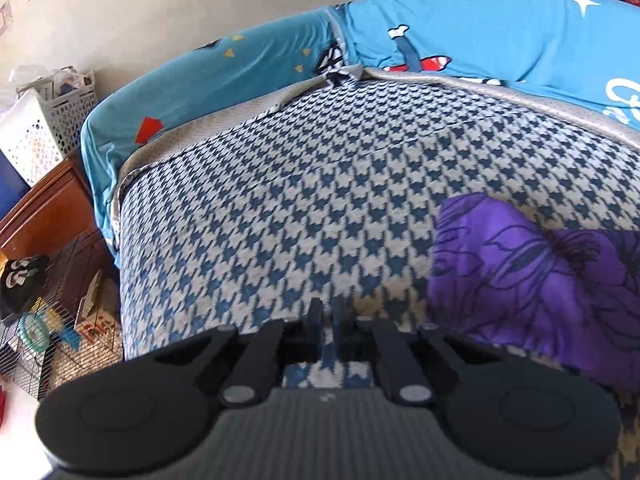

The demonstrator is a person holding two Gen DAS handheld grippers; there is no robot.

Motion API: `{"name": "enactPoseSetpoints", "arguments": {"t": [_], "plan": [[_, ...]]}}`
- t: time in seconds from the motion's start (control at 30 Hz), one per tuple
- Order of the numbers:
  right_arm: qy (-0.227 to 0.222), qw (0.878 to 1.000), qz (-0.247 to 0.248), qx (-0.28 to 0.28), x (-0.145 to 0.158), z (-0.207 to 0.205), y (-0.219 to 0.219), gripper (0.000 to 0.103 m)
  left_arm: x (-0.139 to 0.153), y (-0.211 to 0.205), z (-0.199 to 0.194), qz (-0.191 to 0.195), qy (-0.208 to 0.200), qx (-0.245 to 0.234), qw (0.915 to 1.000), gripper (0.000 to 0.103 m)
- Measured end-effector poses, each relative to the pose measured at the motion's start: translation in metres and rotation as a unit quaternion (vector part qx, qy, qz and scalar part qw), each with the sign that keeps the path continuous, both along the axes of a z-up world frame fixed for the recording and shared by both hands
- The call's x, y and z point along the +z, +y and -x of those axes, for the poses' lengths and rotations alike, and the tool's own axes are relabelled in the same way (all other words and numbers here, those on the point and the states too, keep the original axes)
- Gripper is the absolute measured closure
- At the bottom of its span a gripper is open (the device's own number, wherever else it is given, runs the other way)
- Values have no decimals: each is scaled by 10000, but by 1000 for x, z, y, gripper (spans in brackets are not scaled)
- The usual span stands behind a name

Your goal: Fold clothes

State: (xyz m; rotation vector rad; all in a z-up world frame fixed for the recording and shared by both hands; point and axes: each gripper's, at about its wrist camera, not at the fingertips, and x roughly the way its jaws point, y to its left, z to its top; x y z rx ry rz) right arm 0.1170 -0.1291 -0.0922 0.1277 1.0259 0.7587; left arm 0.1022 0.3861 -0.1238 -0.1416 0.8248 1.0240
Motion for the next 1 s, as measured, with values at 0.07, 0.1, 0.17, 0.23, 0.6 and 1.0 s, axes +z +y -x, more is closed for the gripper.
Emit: {"name": "enactPoseSetpoints", "arguments": {"t": [0.07,0.1,0.17,0.23,0.6,1.0], "plan": [[16,10000,-2,-9,0,-1,0,51,5,1,5,-13,-41,71,10000,99],[21,10000,-3,-15,0,-1,0,51,7,2,6,105,-158,26,9998,98],[15,10000,2,-21,0,0,1,51,11,1,8,377,-379,-71,9985,95],[-10,10000,18,-6,0,0,1,51,13,-1,8,593,-571,-163,9965,94],[-37,10000,44,23,0,1,2,50,13,9,13,1833,-1459,-306,9717,90],[-82,9999,69,59,0,2,4,50,26,6,18,2097,-1825,60,9606,55]]}}
